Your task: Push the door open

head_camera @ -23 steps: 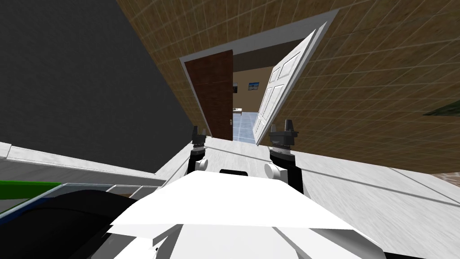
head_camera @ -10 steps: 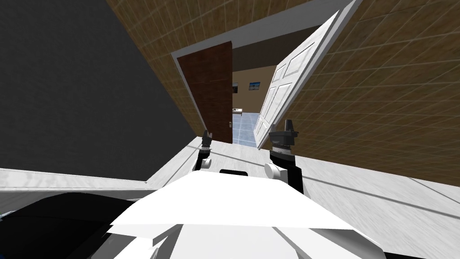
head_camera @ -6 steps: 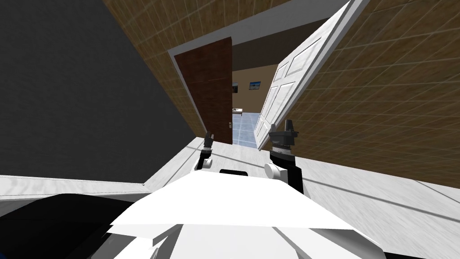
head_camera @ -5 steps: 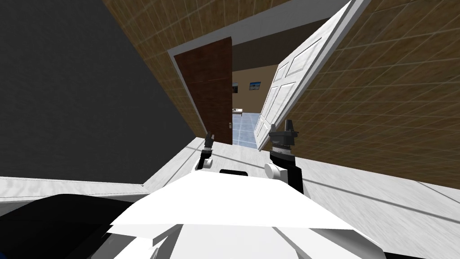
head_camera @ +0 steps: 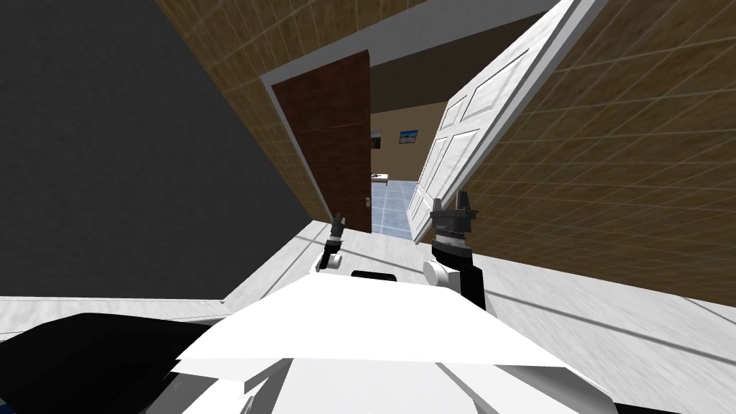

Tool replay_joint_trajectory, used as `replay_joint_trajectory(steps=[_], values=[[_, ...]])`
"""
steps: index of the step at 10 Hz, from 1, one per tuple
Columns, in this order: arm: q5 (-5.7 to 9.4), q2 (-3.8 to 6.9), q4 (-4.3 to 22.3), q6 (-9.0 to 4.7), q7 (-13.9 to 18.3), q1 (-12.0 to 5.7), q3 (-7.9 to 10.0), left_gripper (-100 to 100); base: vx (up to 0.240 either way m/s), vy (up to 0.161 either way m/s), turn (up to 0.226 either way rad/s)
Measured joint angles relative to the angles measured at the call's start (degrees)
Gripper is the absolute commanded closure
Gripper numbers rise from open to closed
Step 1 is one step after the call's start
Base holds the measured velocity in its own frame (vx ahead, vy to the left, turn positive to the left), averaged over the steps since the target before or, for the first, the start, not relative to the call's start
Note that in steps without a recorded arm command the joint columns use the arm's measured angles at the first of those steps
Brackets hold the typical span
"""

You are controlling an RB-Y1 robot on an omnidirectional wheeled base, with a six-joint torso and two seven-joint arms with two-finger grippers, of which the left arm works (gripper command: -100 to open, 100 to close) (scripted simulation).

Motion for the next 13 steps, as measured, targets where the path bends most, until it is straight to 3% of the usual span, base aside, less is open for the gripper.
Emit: replay_joint_trajectory(steps=[4, 13], values=[[0.07, 0.58, 6.24, -0.59, 0.47, -2.83, -0.28, -100, 0.102, -0.012, 0.005], [-0.15, 0.51, 19.64, -2.46, 0.76, -7.97, -1.55, -100, 0.098, -0.012, 0.005]])
